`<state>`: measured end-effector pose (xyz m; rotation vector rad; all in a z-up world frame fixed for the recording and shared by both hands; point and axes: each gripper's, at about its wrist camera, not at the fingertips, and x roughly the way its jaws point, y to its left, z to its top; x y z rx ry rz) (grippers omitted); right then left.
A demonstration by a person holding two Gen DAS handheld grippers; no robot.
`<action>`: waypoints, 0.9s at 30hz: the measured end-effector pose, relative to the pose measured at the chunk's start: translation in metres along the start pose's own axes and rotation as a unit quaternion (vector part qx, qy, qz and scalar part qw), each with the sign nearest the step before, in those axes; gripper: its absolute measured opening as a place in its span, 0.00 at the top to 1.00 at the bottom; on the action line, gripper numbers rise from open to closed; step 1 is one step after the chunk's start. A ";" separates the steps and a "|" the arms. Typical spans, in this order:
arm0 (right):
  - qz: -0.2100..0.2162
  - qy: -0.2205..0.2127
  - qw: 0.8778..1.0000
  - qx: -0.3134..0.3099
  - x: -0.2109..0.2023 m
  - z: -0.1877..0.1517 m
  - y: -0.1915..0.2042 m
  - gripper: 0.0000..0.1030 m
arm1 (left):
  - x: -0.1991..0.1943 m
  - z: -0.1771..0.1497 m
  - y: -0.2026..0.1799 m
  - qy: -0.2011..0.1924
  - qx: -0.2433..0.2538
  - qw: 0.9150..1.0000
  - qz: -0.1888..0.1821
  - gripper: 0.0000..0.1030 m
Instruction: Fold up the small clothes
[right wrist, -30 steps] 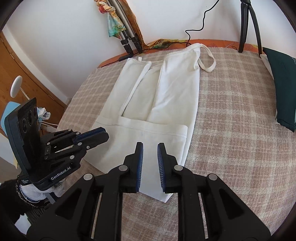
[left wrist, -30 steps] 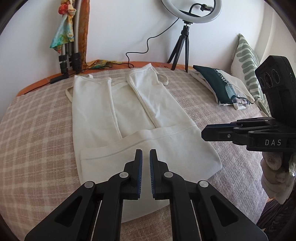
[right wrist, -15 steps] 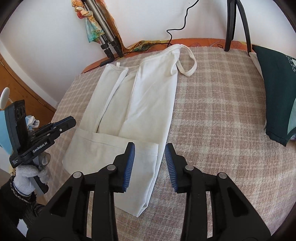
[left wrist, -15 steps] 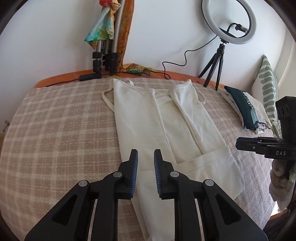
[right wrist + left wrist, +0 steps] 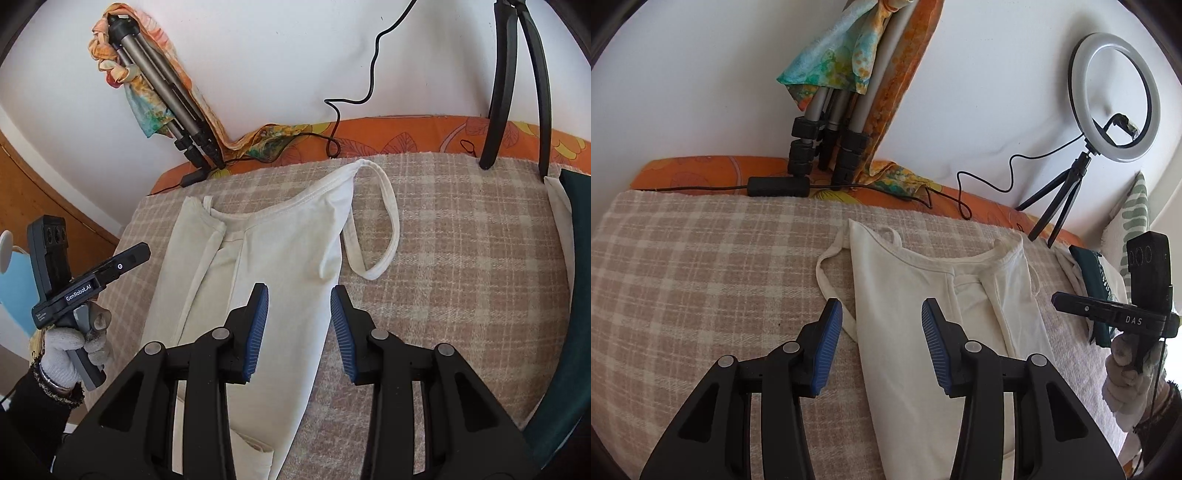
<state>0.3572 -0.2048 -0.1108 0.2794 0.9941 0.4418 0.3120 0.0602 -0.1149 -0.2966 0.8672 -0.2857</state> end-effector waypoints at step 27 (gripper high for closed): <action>0.075 -0.015 0.994 0.080 0.039 0.063 -0.066 0.72 | 0.044 0.026 0.025 0.026 -0.058 0.997 -0.050 0.80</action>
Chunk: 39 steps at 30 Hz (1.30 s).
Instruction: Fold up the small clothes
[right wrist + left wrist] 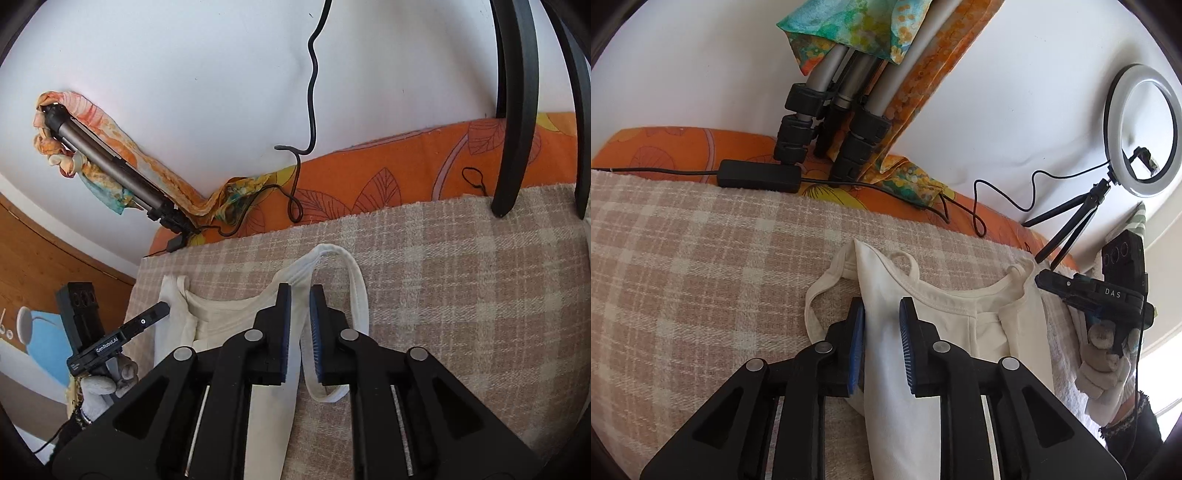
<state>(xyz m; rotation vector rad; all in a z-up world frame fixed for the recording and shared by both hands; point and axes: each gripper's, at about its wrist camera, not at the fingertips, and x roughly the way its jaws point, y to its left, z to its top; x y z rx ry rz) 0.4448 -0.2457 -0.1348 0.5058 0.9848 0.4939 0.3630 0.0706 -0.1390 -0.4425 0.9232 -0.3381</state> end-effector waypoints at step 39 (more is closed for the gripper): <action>-0.045 -0.010 0.986 -0.157 -0.111 -0.133 0.113 0.93 | -0.128 -0.083 -0.082 -0.059 0.087 0.994 -0.019 0.99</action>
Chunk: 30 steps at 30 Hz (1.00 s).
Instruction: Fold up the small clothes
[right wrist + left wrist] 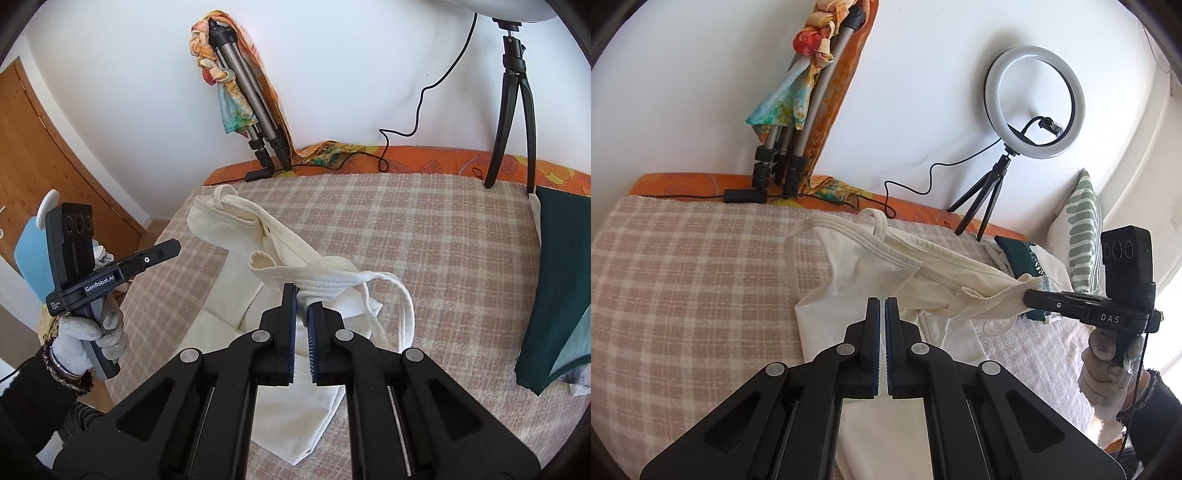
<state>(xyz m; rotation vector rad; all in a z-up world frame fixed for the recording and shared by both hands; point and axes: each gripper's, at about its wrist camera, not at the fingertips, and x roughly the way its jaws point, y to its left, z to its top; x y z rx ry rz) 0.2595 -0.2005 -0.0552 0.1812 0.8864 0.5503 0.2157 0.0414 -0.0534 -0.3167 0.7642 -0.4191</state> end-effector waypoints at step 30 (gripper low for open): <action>0.032 0.030 0.999 0.001 0.008 -0.078 0.003 0.53 | 0.110 0.061 0.040 0.124 -0.063 0.990 -0.017 0.43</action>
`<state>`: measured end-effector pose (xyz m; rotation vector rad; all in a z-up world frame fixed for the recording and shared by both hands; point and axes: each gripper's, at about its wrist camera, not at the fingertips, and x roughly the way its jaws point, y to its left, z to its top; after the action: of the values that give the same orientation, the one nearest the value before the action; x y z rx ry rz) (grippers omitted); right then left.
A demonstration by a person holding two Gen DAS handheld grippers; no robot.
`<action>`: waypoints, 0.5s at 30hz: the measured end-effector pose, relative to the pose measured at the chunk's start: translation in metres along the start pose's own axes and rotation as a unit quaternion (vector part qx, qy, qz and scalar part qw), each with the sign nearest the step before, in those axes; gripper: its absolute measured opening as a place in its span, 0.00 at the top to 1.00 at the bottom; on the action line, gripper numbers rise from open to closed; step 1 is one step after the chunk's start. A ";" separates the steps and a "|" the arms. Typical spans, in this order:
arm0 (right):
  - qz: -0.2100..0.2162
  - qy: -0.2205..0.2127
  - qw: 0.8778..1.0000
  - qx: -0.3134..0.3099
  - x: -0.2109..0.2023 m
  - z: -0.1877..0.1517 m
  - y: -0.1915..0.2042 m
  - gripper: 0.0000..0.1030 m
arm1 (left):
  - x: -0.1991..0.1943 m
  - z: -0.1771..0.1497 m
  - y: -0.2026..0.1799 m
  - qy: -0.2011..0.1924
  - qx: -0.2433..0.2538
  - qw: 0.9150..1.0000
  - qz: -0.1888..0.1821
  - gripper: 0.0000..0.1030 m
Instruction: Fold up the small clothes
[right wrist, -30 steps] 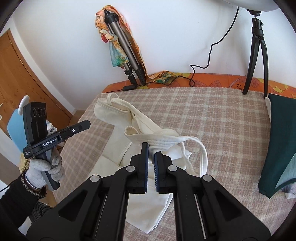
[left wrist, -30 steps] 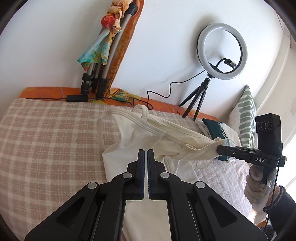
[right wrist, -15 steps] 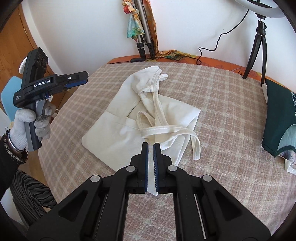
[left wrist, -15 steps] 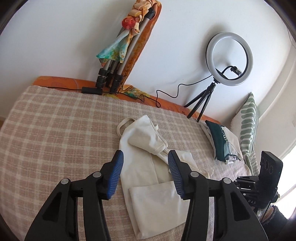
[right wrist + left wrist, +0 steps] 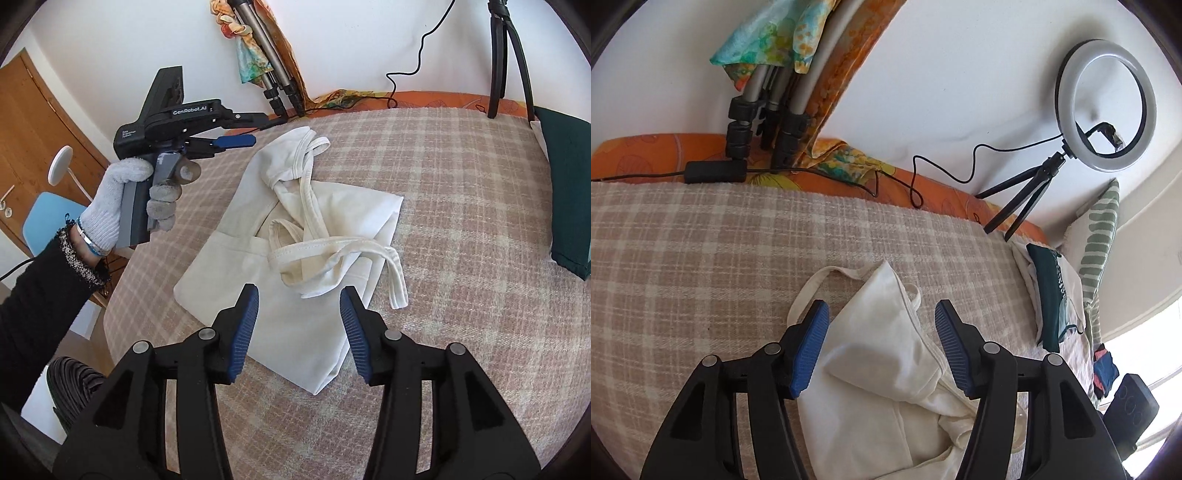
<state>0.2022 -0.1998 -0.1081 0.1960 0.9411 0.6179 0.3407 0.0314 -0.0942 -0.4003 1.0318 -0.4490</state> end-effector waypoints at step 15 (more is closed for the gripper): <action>-0.060 0.013 0.997 -0.040 0.034 0.010 0.000 0.86 | 0.029 0.002 0.001 0.000 0.004 0.999 -0.053 1.00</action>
<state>0.2249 -0.1791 -0.1261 0.0591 0.9447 0.5483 0.3549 0.0174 -0.1152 -0.4486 1.0117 -0.5472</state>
